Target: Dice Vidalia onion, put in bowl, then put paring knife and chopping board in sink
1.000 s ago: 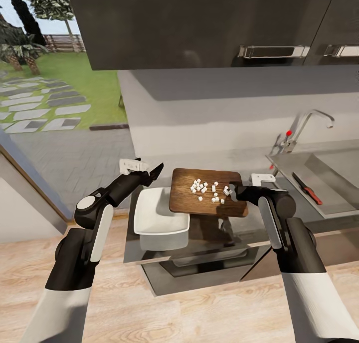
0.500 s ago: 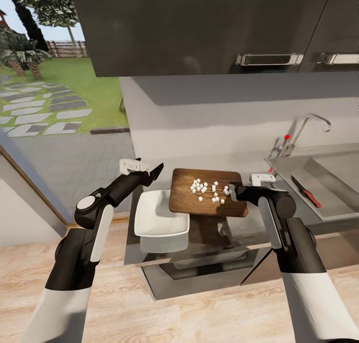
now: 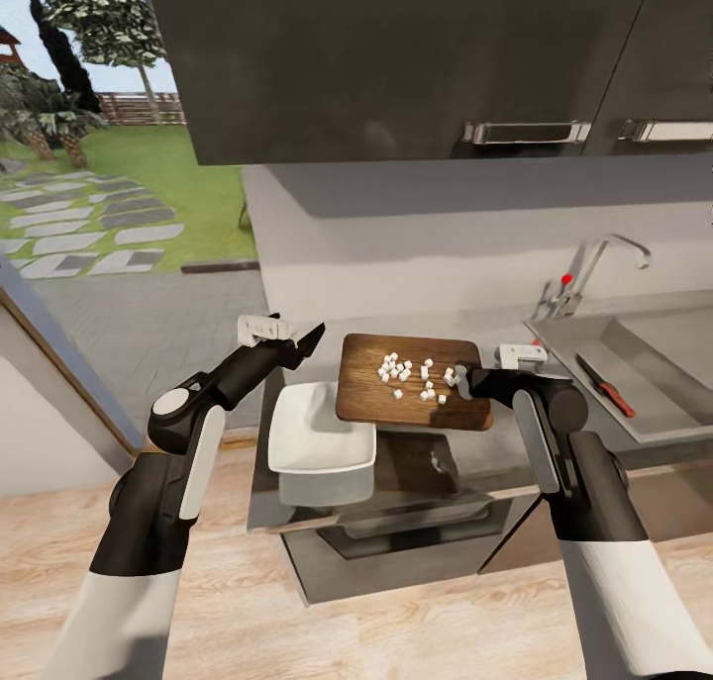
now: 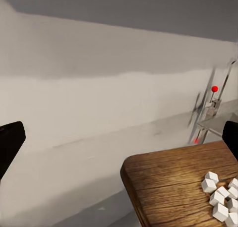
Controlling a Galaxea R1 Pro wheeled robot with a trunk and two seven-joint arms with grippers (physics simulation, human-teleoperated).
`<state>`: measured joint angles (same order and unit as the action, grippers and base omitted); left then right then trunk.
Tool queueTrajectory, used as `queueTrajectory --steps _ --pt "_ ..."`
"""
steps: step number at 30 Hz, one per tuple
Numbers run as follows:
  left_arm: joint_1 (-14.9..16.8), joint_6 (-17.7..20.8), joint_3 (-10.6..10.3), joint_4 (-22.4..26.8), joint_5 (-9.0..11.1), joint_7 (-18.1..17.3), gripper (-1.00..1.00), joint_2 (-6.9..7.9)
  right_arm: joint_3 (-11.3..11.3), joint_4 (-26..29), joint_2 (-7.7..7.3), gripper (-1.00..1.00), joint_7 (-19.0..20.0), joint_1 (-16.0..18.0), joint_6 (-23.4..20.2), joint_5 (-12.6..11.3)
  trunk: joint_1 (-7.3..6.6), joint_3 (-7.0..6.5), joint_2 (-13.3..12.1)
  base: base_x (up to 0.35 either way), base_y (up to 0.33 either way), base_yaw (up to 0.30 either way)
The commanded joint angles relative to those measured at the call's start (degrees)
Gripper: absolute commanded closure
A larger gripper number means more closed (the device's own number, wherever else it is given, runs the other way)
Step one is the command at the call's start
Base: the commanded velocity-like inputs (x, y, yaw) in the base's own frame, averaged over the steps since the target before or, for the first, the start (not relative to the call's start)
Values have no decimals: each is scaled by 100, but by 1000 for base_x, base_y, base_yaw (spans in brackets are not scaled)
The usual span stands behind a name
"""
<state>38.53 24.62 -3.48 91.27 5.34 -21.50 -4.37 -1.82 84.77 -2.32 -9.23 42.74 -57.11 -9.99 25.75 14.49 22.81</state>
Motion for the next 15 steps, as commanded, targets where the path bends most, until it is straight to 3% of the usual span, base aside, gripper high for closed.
queueTrajectory --steps 1,15 --pt "5 53 5 5 55 -3 -100 -3 -11 3 -6 100 -56 6 -19 -64 4 2 11 0 0 0" --pt "5 54 5 5 55 -3 -100 -3 -11 4 -6 100 -54 5 -19 -64 4 -127 11 0 0 0"
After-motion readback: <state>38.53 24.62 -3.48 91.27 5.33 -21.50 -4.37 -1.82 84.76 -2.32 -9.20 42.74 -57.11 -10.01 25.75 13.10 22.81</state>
